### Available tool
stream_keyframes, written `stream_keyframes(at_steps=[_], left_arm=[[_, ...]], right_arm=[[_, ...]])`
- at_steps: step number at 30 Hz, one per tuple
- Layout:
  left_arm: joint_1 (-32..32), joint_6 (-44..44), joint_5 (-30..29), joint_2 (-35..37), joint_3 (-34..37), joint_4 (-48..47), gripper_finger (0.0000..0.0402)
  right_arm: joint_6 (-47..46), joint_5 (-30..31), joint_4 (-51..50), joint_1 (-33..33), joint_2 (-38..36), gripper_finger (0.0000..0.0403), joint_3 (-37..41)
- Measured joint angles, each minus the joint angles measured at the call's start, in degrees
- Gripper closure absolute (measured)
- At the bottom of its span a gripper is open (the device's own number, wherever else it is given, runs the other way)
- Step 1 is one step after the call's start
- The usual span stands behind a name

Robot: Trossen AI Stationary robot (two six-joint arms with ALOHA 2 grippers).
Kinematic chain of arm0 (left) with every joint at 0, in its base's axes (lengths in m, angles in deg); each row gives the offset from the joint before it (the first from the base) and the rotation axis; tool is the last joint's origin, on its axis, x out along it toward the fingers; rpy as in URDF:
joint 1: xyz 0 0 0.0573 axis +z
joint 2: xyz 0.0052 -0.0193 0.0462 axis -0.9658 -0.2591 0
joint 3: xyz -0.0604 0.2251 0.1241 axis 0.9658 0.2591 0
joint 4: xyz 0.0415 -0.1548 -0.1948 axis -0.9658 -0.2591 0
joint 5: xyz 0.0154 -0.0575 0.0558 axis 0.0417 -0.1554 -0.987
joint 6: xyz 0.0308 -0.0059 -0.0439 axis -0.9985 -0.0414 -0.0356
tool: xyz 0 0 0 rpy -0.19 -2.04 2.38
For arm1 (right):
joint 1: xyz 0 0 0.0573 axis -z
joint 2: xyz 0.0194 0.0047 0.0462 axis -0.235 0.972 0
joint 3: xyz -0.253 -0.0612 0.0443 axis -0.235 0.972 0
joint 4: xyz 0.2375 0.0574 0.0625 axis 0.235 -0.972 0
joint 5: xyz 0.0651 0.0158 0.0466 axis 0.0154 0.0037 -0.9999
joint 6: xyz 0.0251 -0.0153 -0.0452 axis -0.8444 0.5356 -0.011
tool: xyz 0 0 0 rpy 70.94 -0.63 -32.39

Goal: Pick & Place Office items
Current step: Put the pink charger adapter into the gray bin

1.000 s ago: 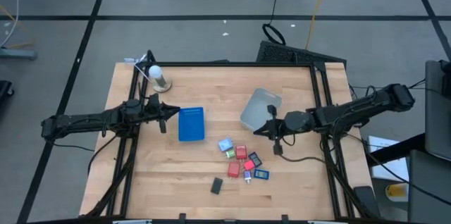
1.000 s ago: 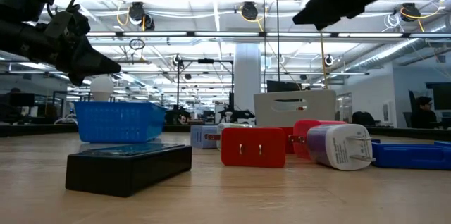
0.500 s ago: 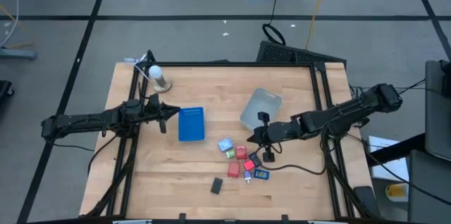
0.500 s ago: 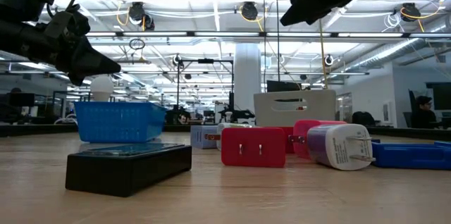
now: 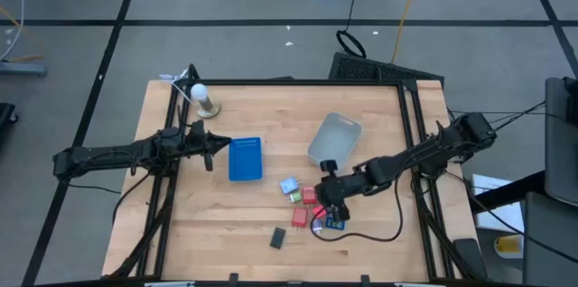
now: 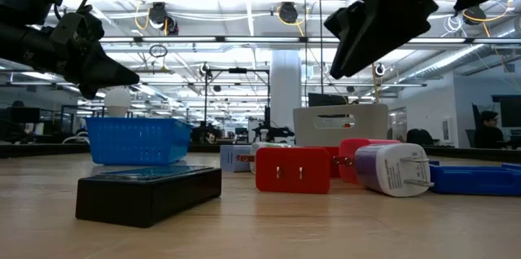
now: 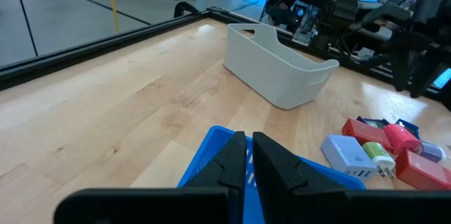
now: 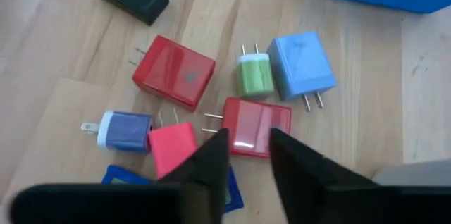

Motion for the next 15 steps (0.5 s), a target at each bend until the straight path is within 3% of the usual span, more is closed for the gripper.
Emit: stream_keyframes(at_steps=[8,15], left_arm=[[0.0,-0.22,0.04,0.0,0.0,-0.02,0.0376],[0.0,-0.13,0.11,0.0,0.03,-0.04,0.0376]], right_arm=[[-3.06,-1.2,0.6,-1.87,2.43,0.0152,0.02],[-3.85,-1.27,1.76,-3.66,6.49,0.0138,0.06]])
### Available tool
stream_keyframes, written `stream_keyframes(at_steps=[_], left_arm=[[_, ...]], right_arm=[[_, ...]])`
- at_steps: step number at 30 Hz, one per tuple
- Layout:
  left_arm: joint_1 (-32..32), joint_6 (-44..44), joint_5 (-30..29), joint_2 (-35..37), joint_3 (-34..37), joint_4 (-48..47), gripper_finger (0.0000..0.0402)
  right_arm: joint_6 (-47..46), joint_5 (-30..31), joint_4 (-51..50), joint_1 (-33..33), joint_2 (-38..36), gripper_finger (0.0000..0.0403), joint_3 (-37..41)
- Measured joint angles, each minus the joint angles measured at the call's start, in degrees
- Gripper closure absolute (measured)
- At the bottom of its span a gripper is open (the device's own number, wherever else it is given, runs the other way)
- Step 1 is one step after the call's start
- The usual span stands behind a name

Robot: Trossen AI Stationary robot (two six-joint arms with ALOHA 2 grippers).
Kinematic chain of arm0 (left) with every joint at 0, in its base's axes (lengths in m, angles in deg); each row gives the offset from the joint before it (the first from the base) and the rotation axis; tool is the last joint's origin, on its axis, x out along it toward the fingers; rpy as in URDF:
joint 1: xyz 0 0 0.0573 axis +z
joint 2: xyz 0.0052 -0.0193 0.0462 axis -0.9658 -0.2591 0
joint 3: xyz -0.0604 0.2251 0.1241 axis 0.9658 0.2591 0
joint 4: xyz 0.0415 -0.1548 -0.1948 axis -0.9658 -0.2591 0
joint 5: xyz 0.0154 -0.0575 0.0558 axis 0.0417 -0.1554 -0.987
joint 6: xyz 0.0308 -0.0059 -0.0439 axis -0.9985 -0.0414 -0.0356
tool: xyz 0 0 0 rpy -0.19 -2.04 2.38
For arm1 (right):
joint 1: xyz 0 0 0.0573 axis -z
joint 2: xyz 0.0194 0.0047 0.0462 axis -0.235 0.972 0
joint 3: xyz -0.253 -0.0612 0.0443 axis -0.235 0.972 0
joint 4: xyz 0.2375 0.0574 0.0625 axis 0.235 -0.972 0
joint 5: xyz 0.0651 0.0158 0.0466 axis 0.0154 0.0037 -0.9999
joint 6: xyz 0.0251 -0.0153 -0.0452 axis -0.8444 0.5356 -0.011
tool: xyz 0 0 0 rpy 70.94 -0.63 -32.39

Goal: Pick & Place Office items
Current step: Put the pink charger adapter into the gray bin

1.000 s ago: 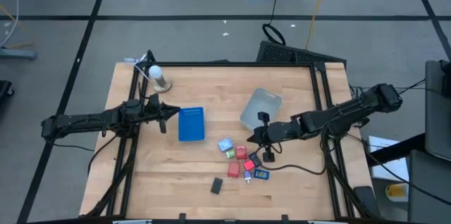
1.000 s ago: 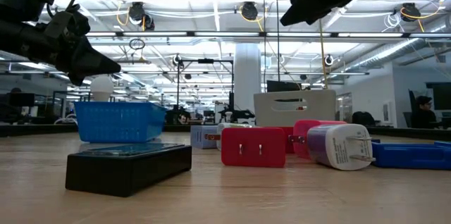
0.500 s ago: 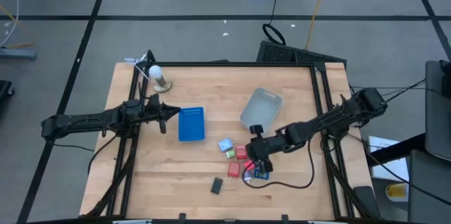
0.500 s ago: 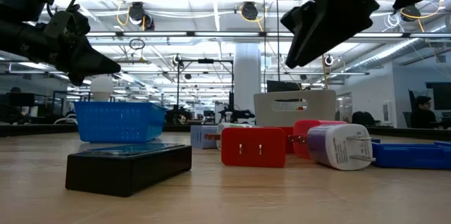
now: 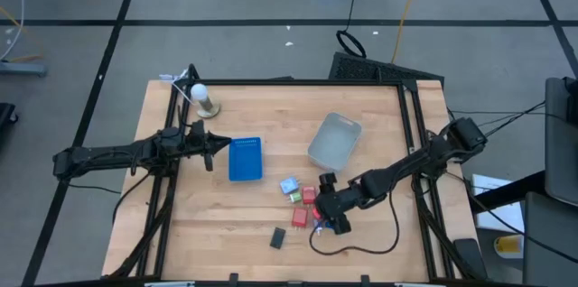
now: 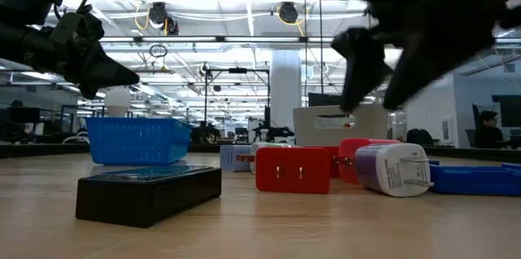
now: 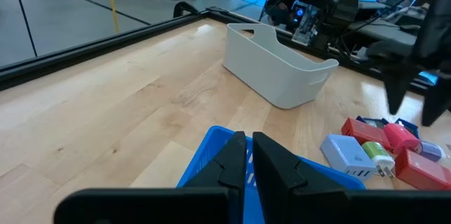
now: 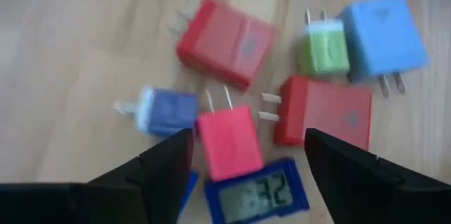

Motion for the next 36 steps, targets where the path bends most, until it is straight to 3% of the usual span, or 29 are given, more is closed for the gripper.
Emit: stream_keyframes(at_steps=[8,12,24,36], left_arm=[[0.02,-0.44,0.15,-0.02,0.0,0.0,0.0376],[0.0,-0.46,0.13,0.0,0.0,0.0,0.0376],[0.0,-0.5,0.13,0.0,0.0,0.0,0.0376],[0.0,-0.46,0.07,-0.02,0.0,0.0,0.0376]], right_arm=[[-1.58,-0.2,-0.39,0.0,0.53,0.0146,0.0],[-2.39,-4.26,0.24,0.01,0.49,0.0147,0.67],[-2.25,-2.82,11.07,0.41,0.49,0.0147,6.91],[-2.24,-3.09,13.06,0.45,4.58,0.0155,7.04]])
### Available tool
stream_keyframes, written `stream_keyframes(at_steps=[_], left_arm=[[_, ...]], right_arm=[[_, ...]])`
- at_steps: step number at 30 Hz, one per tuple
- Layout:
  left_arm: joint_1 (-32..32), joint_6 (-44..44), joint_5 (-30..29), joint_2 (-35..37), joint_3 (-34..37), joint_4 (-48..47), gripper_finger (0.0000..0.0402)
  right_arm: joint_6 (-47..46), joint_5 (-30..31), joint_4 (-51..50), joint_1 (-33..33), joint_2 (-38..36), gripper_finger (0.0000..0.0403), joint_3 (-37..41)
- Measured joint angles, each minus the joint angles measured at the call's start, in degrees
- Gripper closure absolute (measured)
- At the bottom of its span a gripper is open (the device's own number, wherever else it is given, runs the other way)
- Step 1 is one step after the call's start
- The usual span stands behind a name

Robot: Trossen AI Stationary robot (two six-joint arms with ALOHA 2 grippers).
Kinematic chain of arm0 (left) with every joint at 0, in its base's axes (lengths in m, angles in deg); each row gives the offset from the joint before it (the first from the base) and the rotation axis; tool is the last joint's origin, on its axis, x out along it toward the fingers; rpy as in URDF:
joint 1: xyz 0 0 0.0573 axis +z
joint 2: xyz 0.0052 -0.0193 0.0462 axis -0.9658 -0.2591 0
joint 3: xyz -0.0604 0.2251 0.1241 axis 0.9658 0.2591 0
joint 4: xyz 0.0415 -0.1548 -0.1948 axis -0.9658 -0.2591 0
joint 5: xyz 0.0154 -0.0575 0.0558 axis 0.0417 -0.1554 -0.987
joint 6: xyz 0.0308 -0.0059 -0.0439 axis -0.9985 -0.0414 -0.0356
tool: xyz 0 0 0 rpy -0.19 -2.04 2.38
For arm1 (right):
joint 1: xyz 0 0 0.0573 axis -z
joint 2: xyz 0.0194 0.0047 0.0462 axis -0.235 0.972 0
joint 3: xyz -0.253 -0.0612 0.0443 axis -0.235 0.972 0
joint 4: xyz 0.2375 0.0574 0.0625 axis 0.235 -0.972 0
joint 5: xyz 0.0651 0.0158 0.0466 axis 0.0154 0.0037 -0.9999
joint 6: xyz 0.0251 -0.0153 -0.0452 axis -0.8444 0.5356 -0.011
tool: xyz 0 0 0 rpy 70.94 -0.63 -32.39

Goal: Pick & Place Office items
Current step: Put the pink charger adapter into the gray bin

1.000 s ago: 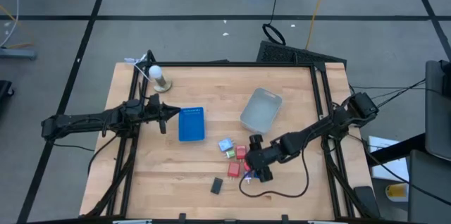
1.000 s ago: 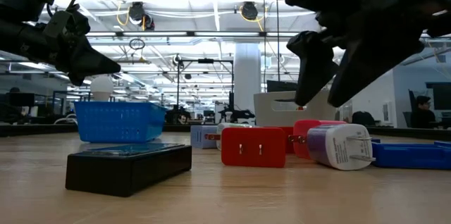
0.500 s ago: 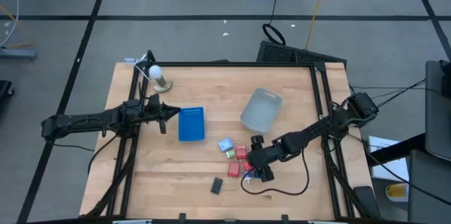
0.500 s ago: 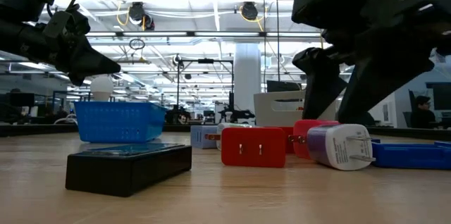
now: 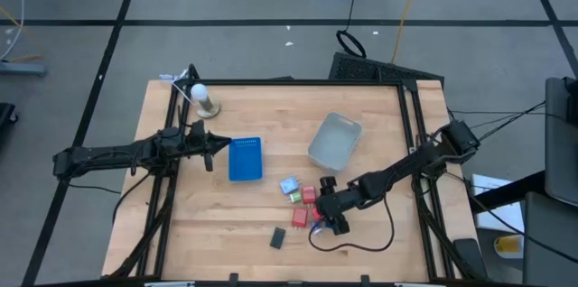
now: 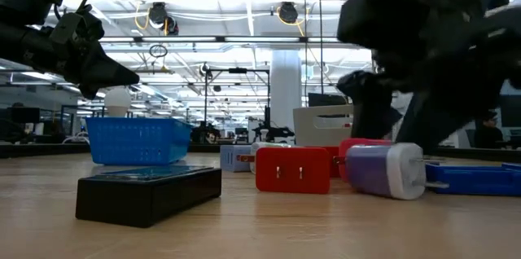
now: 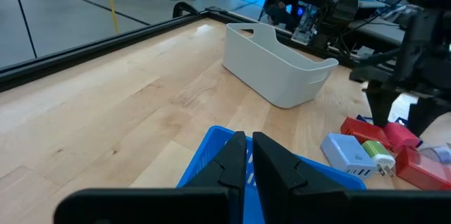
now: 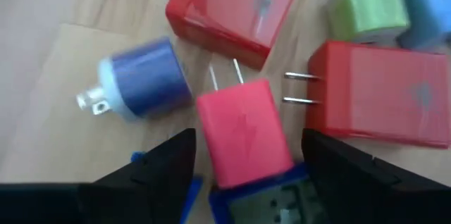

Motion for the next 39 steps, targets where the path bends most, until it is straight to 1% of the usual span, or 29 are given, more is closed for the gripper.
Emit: stream_keyframes(at_steps=[6,15,18,21,22,23,32,37,39], left_arm=[[0.0,0.04,0.0,0.02,0.0,0.0,0.0376],[0.0,-0.2,-0.01,0.0,0.0,0.0,0.0376],[0.02,-0.24,-0.01,0.0,0.0,0.0,0.0376],[0.01,-0.24,-0.01,0.01,0.0,0.0,0.0376],[0.01,-0.26,0.0,0.01,0.0,0.0,0.0376],[0.0,-0.26,0.0,0.02,0.0,0.0,0.0376],[0.02,-0.46,0.16,0.02,0.0,0.0,0.0376],[0.01,-0.99,0.27,0.0,0.0,-0.02,0.0376],[0.02,-1.02,0.28,0.0,0.0,-0.02,0.0376]], right_arm=[[0.37,0.11,3.11,0.36,1.95,0.0169,-0.04],[3.0,0.19,3.23,0.36,1.83,0.0187,-0.02],[4.85,0.27,4.28,0.38,1.83,0.0209,-0.02],[5.62,0.29,6.45,0.38,1.19,0.0247,-0.02],[5.86,0.36,6.46,0.38,0.61,0.0259,-0.02],[5.87,0.42,6.6,0.58,-0.1,0.026,-0.02],[4.54,0.49,8.52,1.43,-9.18,0.026,0.42],[4.55,0.82,13.25,1.48,-16.49,0.026,3.9],[4.78,2.26,14.7,1.69,-20.12,0.026,6.17]])
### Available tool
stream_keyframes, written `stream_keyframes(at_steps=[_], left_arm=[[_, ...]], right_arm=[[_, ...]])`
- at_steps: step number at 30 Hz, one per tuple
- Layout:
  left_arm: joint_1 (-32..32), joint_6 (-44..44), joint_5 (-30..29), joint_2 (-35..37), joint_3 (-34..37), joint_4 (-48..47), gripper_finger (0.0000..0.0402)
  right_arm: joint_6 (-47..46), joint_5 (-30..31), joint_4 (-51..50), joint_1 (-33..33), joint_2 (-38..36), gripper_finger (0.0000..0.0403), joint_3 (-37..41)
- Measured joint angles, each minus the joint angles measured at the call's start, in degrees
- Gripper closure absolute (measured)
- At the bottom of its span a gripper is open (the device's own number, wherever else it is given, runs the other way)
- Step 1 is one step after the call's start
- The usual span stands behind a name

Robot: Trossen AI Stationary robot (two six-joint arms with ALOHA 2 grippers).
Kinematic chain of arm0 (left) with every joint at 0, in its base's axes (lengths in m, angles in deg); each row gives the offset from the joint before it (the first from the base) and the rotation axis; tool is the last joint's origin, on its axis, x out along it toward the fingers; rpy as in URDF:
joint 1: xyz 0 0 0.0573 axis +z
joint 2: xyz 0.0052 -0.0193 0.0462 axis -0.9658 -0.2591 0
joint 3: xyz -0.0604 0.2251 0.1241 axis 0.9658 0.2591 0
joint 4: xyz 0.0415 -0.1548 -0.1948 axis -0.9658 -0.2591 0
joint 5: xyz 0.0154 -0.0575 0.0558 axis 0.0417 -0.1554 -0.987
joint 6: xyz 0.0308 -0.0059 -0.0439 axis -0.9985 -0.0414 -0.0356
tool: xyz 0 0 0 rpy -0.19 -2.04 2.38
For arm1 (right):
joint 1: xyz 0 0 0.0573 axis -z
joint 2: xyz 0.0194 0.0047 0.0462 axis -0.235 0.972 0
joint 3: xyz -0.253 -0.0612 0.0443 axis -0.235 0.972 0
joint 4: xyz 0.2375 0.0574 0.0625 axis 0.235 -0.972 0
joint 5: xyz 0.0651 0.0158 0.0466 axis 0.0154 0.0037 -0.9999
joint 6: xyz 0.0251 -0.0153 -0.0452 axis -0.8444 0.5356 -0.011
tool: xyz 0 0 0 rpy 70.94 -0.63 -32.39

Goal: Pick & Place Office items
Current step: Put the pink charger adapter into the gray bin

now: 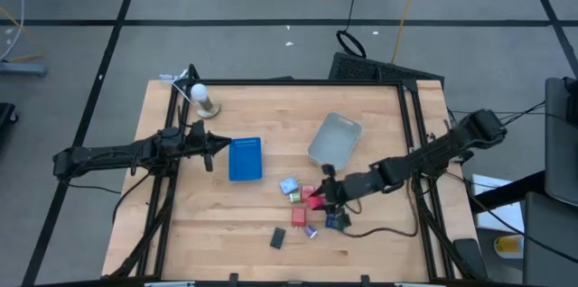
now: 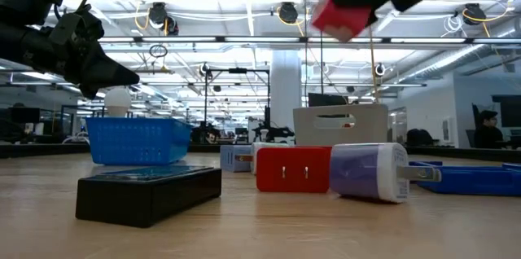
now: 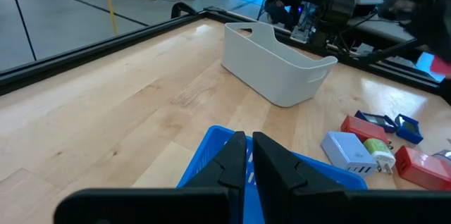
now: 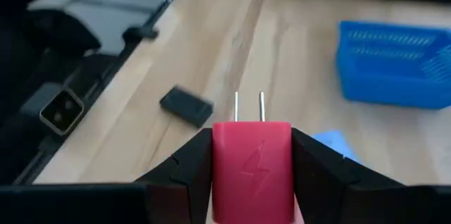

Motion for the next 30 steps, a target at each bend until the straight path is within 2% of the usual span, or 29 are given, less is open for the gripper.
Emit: stream_keyframes(at_steps=[7,17,30], left_arm=[[-0.01,0.0,0.0,0.01,0.0,0.0,0.0376],[0.0,-0.37,-0.02,0.0,0.0,0.0,0.0376],[-0.02,-0.48,-0.02,0.02,0.0,0.0,0.0376]], right_arm=[[1.62,1.58,2.73,2.93,-15.37,0.026,8.88],[5.87,1.08,3.6,11.63,-33.78,0.0255,18.34],[4.43,-2.13,19.2,22.74,-49.44,0.0253,36.67]])
